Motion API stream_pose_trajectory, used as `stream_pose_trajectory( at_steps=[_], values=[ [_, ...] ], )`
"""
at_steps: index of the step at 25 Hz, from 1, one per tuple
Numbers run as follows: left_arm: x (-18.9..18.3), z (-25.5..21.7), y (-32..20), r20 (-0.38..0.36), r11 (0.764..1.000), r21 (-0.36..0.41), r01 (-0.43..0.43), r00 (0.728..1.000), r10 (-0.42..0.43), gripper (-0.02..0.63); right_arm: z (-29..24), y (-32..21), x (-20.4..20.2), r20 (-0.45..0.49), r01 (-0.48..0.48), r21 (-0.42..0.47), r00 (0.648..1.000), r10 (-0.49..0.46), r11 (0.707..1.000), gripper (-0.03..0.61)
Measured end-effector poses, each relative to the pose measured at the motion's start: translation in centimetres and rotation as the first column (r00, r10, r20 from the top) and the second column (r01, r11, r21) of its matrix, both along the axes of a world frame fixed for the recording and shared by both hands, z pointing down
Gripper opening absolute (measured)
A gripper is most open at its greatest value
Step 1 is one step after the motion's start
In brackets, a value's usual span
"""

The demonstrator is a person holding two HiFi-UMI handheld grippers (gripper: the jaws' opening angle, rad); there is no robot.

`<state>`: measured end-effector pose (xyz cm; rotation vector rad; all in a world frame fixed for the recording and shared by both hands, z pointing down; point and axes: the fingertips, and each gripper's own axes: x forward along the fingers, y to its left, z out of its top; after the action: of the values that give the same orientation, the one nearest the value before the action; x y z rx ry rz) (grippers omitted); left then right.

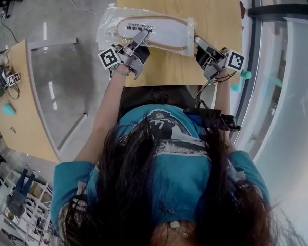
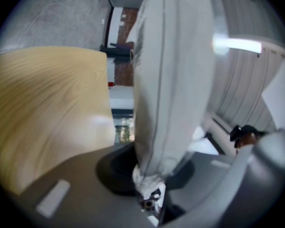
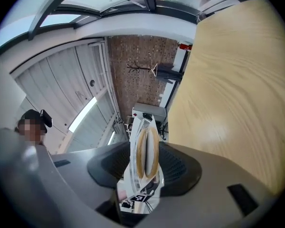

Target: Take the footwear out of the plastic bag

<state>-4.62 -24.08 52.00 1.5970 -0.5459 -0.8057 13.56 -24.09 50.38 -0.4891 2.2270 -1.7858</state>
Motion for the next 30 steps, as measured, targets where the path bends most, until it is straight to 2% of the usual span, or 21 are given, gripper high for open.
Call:
stream_pose_trajectory(
  at_steps=[3,7,12,14,17,22,25,30],
  values=[
    [-0.1,-0.2,-0.2,-0.015,1.000,0.005,-0.005,1.000,0.005,0.075,0.1,0.0,-0.4,-0.031,0.043,0.007,0.999,-0.043,0.999,0.169],
    [0.2,-0.8,-0.3,-0.071,1.000,0.014,-0.010,0.997,0.011,0.075,0.5,0.1,-0.5,-0.057,0.070,-0.006,0.996,-0.070,0.998,0.167],
    [0.3,-1.6,-0.6,-0.180,1.000,0.019,-0.011,0.984,0.014,0.075,0.3,0.0,-0.4,0.013,0.041,-0.027,0.999,-0.041,0.999,0.169],
    [0.4,-1.7,-0.6,-0.192,1.000,0.023,-0.018,0.981,0.022,0.075,0.4,0.0,-0.2,0.025,0.036,-0.036,0.999,-0.035,0.999,0.169],
    [0.6,-1.9,-0.6,-0.195,0.999,0.036,-0.028,0.980,0.035,0.075,0.8,0.2,-0.2,-0.009,0.047,-0.041,0.999,-0.048,0.998,0.169],
    [0.6,-2.6,-0.7,-0.236,0.998,0.061,-0.020,0.971,0.034,0.077,0.1,0.3,-0.2,0.064,0.059,-0.052,0.996,-0.056,0.997,0.167],
    [0.3,-1.7,-0.8,-0.157,0.999,0.043,-0.009,0.987,0.016,0.078,0.0,0.3,-0.5,-0.031,0.056,-0.021,0.998,-0.056,0.998,0.101],
    [-0.1,0.4,-1.0,0.011,1.000,0.019,0.012,1.000,-0.013,0.088,0.4,0.0,-0.1,-0.131,0.063,0.011,0.990,-0.061,0.998,0.086]
  ],
)
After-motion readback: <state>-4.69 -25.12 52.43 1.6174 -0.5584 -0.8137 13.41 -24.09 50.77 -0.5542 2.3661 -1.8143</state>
